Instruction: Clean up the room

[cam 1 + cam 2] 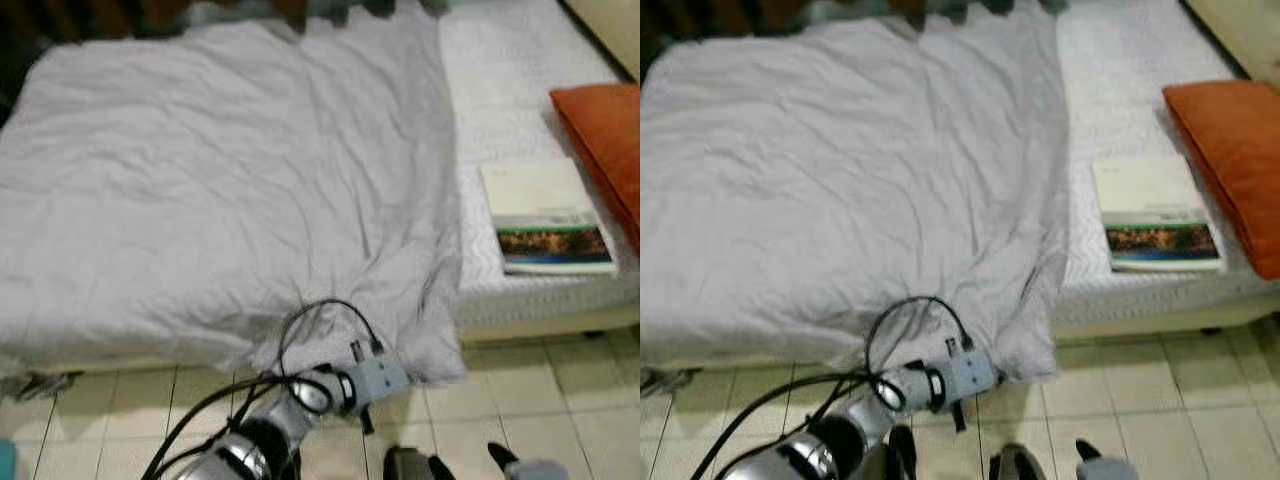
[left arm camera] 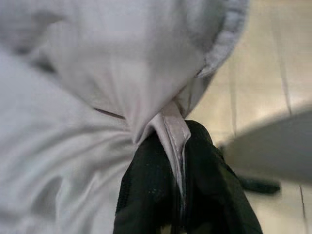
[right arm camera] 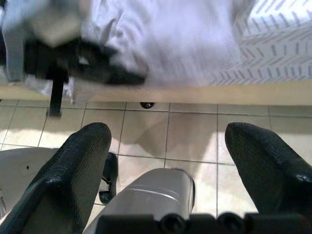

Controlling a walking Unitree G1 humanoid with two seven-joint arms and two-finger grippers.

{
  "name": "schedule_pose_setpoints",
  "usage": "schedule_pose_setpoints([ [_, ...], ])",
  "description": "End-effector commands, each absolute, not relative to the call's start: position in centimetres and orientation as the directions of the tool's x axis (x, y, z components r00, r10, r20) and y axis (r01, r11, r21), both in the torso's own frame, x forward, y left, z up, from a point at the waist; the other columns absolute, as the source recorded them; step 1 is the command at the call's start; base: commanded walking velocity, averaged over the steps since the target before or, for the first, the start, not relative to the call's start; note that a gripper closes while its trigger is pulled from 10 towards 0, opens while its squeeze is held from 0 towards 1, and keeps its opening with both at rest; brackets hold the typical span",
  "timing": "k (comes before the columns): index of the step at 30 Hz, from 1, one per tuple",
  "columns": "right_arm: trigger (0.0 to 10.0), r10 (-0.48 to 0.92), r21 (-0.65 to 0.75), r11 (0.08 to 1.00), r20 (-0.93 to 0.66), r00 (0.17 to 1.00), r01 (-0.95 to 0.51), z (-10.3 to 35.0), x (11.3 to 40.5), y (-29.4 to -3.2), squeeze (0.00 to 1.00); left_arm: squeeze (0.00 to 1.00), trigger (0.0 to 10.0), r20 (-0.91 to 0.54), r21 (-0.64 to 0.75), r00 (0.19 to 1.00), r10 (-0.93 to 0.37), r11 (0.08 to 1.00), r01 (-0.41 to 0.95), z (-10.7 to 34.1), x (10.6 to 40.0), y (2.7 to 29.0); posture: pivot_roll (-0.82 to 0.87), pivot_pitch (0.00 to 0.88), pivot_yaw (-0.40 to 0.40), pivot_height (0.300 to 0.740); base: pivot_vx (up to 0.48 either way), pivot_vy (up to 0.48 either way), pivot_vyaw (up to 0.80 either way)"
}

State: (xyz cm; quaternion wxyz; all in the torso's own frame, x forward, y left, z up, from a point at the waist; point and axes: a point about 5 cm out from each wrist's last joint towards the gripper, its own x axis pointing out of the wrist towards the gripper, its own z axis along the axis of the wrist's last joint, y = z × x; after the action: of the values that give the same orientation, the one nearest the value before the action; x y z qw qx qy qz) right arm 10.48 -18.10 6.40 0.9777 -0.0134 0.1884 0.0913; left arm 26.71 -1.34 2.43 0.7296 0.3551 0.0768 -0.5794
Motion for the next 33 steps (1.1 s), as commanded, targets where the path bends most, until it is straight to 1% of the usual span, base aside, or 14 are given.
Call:
schedule_pose_setpoints([
  [1,10.0,0.18,0.018,0.982,-0.406,0.896,-0.189,5.9,9.8,-17.9,0.0,0.0,10.0,-0.518,0.34,0.08,-0.852,-0.118,0.933,1.7,20.6,-8.0,-0.38,0.37,0.078,0.74,0.0,0.0,0.0],
  [8,10.0,0.182,0.017,0.981,-0.408,0.894,-0.192,6.0,9.5,-17.6,0.0,0.0,10.0,-0.424,0.38,0.128,-0.897,-0.047,0.924,3.2,19.5,-10.9,-0.4,0.381,0.083,0.74,0.0,0.0,0.0],
  [9,10.0,0.183,0.018,0.981,-0.409,0.894,-0.192,6.0,9.5,-17.6,0.0,0.31,10.0,-0.405,0.402,0.147,-0.902,-0.032,0.915,3.6,19.6,-11.3,-0.4,0.382,0.085,0.74,0.0,0.0,0.0],
  [10,10.0,0.183,0.018,0.981,-0.409,0.894,-0.193,6.0,9.4,-17.5,0.0,0.31,10.0,-0.395,0.419,0.157,-0.905,-0.025,0.908,3.8,19.6,-11.5,-0.4,0.383,0.086,0.74,0.0,0.0,0.0],
  [11,10.0,0.184,0.018,0.981,-0.409,0.894,-0.193,6.1,9.4,-17.4,0.0,1.0,10.0,-0.379,0.421,0.167,-0.91,-0.009,0.907,4.2,19.6,-11.9,-0.4,0.384,0.089,0.74,0.0,0.0,0.0],
  [18,10.0,0.182,0.017,0.981,-0.411,0.893,-0.192,6.0,9.2,-17.2,0.0,1.0,10.0,-0.297,0.386,0.21,-0.932,0.084,0.919,5.9,20.4,-12.9,-0.4,0.386,0.097,0.74,0.0,0.0,0.0],
  [21,10.0,0.181,0.015,0.981,-0.407,0.895,-0.191,5.8,9.6,-17.2,0.0,1.0,10.0,-0.183,0.209,0.285,-0.941,0.246,0.946,7.9,22.2,-13.1,-0.39,0.38,0.104,0.74,0.0,0.0,0.0],
  [23,10.0,0.181,0.014,0.981,-0.406,0.896,-0.192,5.7,9.7,-17.1,0.0,1.0,10.0,-0.151,0.157,0.311,-0.938,0.288,0.945,8.5,22.7,-13.0,-0.39,0.377,0.106,0.74,0.0,0.0,0.0],
  [24,10.0,0.178,0.005,0.982,-0.387,0.905,-0.19,5.6,10.6,-17.3,0.0,1.0,10.0,-0.069,0.045,0.391,-0.918,0.389,0.92,9.5,24.9,-11.4,-0.36,0.343,0.114,0.74,0.0,0.0,0.0],
  [25,10.0,0.178,0.005,0.982,-0.387,0.905,-0.19,5.6,10.6,-17.3,0.0,1.0,10.0,-0.069,0.045,0.391,-0.918,0.389,0.92,9.5,24.9,-11.4,-0.36,0.343,0.114,0.74,0.0,0.0,0.0],
  [26,10.0,0.173,-0.001,0.982,-0.372,0.912,-0.187,5.3,11.6,-17.4,0.0,1.0,10.0,-0.02,-0.025,0.451,-0.892,0.451,0.892,9.8,26.6,-9.6,-0.35,0.321,0.119,0.74,0.0,0.0,0.0],
  [31,10.0,0.17,-0.024,0.983,-0.291,0.942,-0.184,5.3,15.2,-17.7,0.0,1.0,10.0,-0.018,0.05,0.642,-0.767,0.64,0.767,7.7,29.6,-0.8,-0.27,0.195,0.132,0.74,0.0,0.0,0.0],
  [32,10.0,0.17,-0.024,0.983,-0.291,0.942,-0.184,5.3,15.2,-17.7,0.0,1.0,10.0,-0.018,0.05,0.642,-0.767,0.64,0.767,7.7,29.6,-0.8,-0.27,0.195,0.132,0.74,0.0,0.0,0.0],
  [33,10.0,0.165,-0.029,0.983,-0.262,0.951,-0.179,5.5,16.3,-17.8,0.0,1.0,10.0,-0.031,0.071,0.69,-0.723,0.687,0.723,6.9,29.8,1.8,-0.25,0.157,0.134,0.74,0.0,0.0,0.0],
])
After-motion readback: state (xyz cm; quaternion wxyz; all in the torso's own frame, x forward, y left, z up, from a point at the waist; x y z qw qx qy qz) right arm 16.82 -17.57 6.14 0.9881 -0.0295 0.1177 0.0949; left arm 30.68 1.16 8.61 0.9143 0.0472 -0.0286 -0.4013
